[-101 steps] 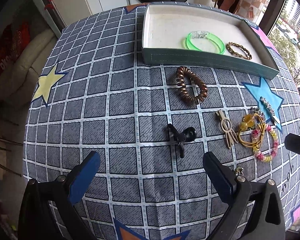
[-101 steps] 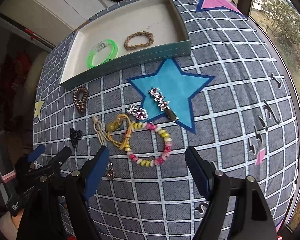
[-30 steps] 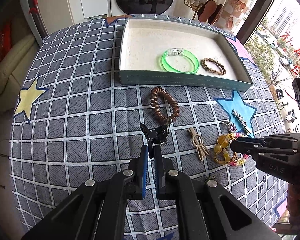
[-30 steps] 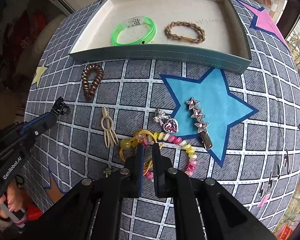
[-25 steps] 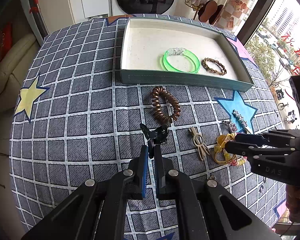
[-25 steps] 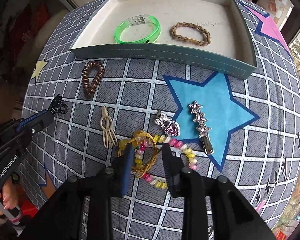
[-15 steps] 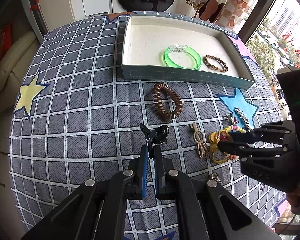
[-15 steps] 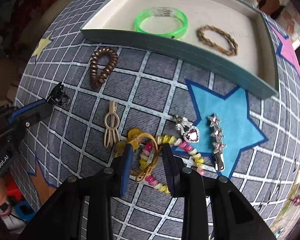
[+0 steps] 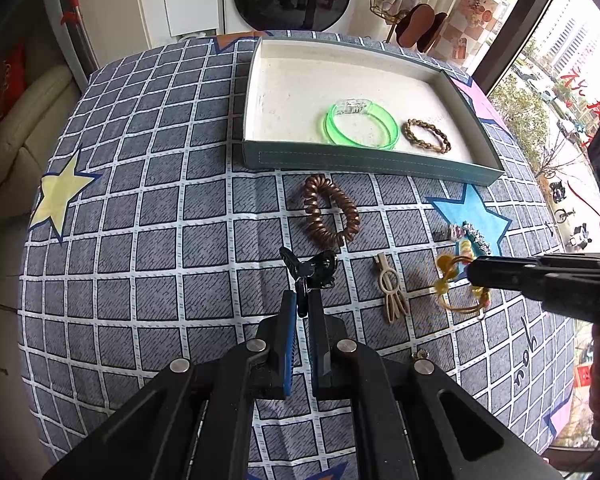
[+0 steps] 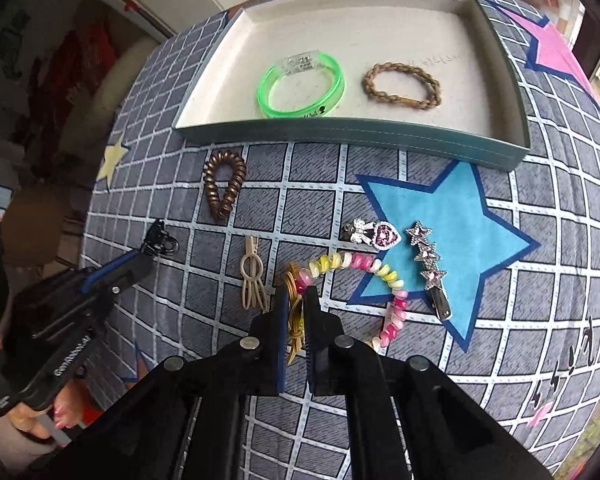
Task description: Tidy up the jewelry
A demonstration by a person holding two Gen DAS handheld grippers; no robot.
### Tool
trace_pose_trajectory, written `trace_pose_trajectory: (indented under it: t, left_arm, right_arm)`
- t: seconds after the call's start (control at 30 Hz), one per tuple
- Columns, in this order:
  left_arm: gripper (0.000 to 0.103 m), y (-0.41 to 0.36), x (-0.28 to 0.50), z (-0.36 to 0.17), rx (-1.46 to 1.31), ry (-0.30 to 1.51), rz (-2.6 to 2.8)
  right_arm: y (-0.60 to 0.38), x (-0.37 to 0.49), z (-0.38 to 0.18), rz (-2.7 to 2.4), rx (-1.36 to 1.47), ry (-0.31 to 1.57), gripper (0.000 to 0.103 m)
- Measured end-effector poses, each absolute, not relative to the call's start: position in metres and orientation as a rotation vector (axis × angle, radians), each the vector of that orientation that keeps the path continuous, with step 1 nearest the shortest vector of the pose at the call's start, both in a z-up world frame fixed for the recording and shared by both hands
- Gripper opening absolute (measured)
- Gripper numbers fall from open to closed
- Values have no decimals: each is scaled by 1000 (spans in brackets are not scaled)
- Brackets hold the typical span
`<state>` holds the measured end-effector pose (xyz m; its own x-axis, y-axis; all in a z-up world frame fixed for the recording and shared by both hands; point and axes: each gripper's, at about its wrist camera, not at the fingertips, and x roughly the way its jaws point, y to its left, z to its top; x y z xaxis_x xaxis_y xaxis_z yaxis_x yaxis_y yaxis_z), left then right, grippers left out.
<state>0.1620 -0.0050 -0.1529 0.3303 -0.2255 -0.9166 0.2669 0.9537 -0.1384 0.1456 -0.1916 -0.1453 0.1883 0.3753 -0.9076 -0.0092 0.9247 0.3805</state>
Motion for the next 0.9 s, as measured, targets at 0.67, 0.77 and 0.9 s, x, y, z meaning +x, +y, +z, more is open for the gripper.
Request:
trace_pose_trajectory:
  t: [0.67, 0.77, 0.9]
  left_arm:
    - [18, -13, 159, -152, 60, 1190, -339]
    - [18, -16, 159, -153, 62, 1193, -342]
    - [18, -18, 158, -153, 68, 1195, -348]
  right_arm:
    - [-235, 124, -164, 76, 265, 1398, 54]
    - [-236, 129, -176, 53, 283, 1420, 41]
    - [-212, 134, -176, 61, 129, 1418, 38]
